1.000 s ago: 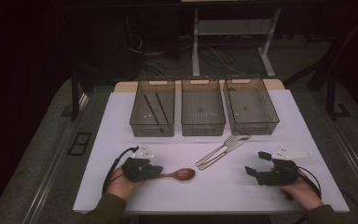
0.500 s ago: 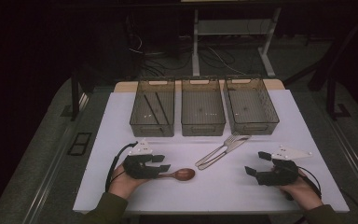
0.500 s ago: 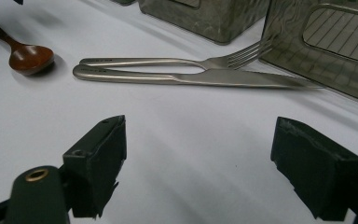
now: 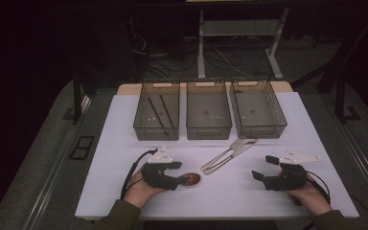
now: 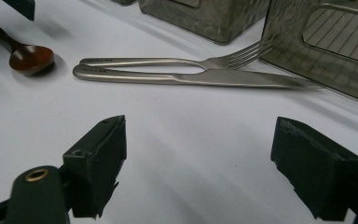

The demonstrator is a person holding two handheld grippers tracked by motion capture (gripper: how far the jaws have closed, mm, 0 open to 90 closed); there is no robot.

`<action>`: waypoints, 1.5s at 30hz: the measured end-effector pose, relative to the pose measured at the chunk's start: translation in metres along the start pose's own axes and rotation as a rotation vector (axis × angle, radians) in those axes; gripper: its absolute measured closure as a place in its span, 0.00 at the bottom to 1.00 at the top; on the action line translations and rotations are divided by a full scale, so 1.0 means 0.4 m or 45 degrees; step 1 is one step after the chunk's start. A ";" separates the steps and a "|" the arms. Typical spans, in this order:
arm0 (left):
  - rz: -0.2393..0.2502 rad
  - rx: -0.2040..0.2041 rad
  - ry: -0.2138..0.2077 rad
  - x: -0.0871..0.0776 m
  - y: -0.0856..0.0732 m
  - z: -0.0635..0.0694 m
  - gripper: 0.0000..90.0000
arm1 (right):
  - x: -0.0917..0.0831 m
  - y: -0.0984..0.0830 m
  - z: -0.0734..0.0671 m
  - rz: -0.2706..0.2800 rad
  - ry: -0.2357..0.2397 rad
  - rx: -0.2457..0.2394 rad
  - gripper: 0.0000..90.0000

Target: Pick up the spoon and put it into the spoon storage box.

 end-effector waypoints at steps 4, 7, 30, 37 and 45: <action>-0.009 -0.007 -0.003 0.017 -0.002 -0.002 0.42 | 0.000 0.000 0.002 0.002 -0.002 -0.001 0.19; -0.026 -0.001 0.005 0.031 -0.004 -0.002 0.43 | 0.001 0.001 0.000 0.001 -0.002 -0.005 0.19; -0.118 0.055 -0.010 0.068 -0.025 0.013 0.51 | 0.002 -0.002 0.000 -0.010 -0.005 -0.013 0.19; -0.123 0.088 -0.029 0.067 -0.028 0.022 0.56 | 0.003 -0.002 0.002 -0.010 -0.006 -0.011 0.19; -0.160 0.167 -0.027 0.063 -0.032 0.034 0.65 | 0.003 -0.002 0.003 -0.008 -0.006 -0.012 0.19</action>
Point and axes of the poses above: each handheld gripper's, and its own axes: x roughly forward along the jaws, y roughly out of its top, z roughly to its right, the point moved 6 cm from there along x, roughly forward along the jaws, and after that the axes turned 9 degrees about -x, right-handed, at the moved point
